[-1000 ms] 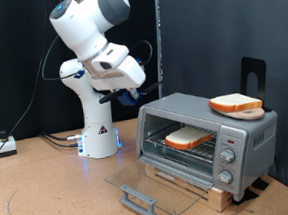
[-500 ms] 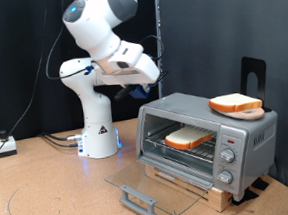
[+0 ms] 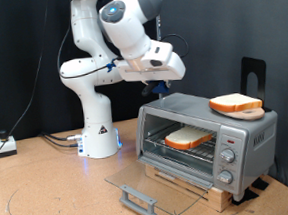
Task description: Make a piece of toast with the oven
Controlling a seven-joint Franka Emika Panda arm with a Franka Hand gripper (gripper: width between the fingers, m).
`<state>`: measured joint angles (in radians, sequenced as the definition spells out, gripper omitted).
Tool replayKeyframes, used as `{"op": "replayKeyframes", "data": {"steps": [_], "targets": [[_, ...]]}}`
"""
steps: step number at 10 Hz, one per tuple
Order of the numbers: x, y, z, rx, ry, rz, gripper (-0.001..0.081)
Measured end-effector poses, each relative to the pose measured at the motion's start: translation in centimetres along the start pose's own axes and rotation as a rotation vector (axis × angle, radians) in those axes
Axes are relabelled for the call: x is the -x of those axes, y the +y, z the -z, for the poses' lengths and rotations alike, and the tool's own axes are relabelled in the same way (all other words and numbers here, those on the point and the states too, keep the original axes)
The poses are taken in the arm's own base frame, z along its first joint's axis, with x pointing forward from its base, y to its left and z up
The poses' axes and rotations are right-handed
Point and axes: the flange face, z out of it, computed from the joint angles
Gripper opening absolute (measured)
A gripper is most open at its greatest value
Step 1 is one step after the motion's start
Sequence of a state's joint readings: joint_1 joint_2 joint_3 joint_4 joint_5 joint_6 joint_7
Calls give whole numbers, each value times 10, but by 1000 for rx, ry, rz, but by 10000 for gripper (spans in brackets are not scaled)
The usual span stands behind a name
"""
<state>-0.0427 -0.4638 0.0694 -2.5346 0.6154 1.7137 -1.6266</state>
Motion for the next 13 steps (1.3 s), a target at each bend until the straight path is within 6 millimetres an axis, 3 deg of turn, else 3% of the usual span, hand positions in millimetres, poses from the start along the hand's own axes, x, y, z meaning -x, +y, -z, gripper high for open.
{"op": "replayKeyframes", "data": {"steps": [4, 6, 10, 13], "targets": [[-44, -18, -44, 11, -30, 9, 394], [-55, -28, -63, 56, -43, -12, 394], [-41, -33, -85, 109, -69, -74, 394], [-40, -33, -91, 95, -25, -58, 425]]}}
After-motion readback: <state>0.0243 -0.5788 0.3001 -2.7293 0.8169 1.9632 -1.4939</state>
